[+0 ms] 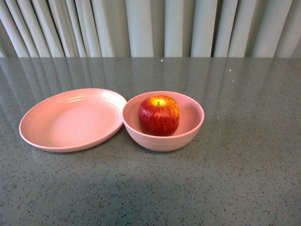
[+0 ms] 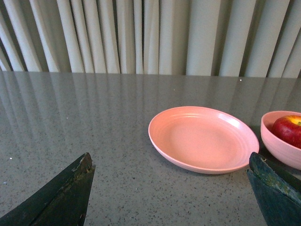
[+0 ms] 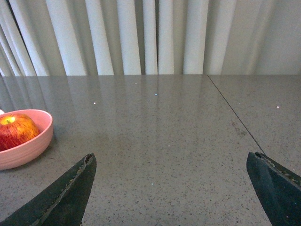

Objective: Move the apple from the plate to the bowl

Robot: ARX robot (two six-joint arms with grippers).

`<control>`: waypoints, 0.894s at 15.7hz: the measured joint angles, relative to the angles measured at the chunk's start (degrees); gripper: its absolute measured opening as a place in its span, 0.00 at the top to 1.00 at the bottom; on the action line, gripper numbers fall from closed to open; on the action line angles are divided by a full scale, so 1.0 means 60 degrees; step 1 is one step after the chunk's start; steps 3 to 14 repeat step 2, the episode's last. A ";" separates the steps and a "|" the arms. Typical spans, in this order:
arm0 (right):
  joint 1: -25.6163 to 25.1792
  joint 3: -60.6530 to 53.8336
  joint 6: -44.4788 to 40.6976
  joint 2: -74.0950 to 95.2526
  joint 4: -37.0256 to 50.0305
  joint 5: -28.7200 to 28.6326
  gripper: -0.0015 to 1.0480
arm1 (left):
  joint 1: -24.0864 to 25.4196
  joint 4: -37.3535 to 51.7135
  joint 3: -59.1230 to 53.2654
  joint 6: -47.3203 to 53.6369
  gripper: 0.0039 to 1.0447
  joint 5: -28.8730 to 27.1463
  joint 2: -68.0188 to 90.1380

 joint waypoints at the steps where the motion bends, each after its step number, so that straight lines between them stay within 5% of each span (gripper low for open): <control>1: 0.0000 0.0000 0.0000 0.0000 0.0000 0.0000 0.06 | 0.0000 0.0000 0.0000 0.0004 0.06 0.0000 0.0000; 14: 0.0000 0.0000 0.0000 0.0000 0.0000 0.0000 0.06 | 0.0000 -0.0004 0.0000 0.0000 0.06 0.0000 0.0000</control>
